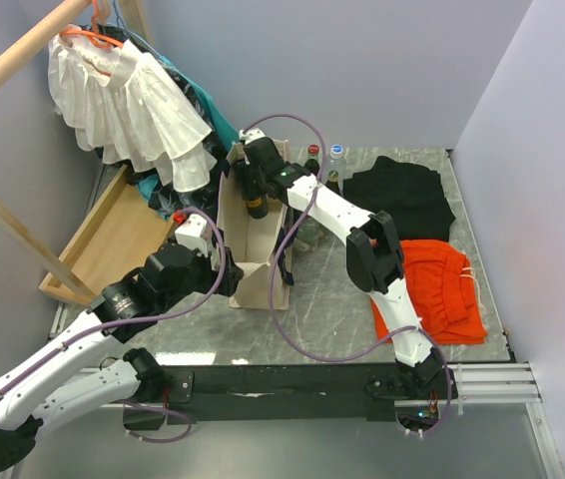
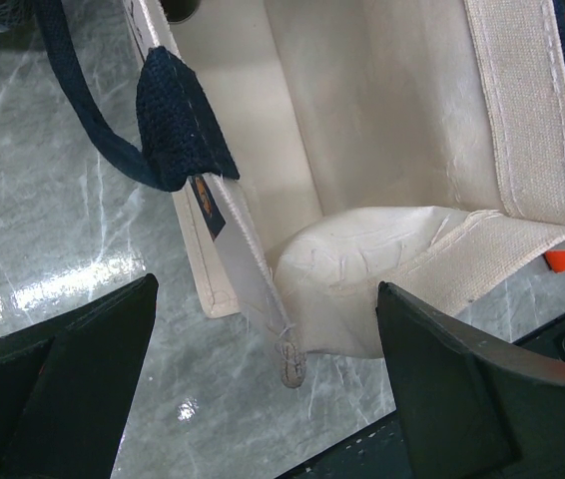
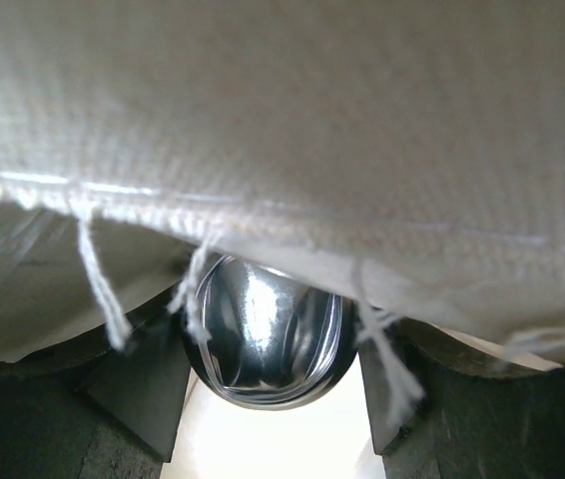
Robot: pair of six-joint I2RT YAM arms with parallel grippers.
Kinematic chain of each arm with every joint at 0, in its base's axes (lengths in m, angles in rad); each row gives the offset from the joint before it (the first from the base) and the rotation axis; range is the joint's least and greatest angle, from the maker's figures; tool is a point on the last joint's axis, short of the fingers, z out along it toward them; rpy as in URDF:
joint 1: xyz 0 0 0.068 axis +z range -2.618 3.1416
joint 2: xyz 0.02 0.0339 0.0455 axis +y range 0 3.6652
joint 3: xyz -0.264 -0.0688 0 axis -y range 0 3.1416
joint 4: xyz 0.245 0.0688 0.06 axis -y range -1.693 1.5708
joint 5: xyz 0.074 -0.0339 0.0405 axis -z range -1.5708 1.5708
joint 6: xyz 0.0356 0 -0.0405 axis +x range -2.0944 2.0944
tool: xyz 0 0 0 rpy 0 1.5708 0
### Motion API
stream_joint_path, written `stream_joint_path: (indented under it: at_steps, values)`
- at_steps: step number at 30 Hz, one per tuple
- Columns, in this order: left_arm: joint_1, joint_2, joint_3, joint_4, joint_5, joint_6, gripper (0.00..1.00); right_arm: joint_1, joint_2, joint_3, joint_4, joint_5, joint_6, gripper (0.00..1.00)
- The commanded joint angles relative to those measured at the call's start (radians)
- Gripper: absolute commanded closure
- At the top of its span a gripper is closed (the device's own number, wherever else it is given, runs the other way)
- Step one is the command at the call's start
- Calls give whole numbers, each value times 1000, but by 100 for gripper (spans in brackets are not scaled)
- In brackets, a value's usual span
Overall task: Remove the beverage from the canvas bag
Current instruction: Take out the drink from the canvas bag.
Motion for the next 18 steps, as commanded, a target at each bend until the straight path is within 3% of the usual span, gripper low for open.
stream_joint_path:
  at_steps: [1,3,9,18]
  values:
    - [-6,4,14,-34,16,5,4,-10,-17,-53,43,-24,7,73]
    - [-6,4,14,-34,17,6,4,-8,-45,-94,82,-24,4,83]
    - [-6,7,14,-34,17,5,4,-8,-108,-173,154,-24,-3,100]
    - [-6,12,15,-36,17,5,4,-5,-168,-252,227,-16,-9,100]
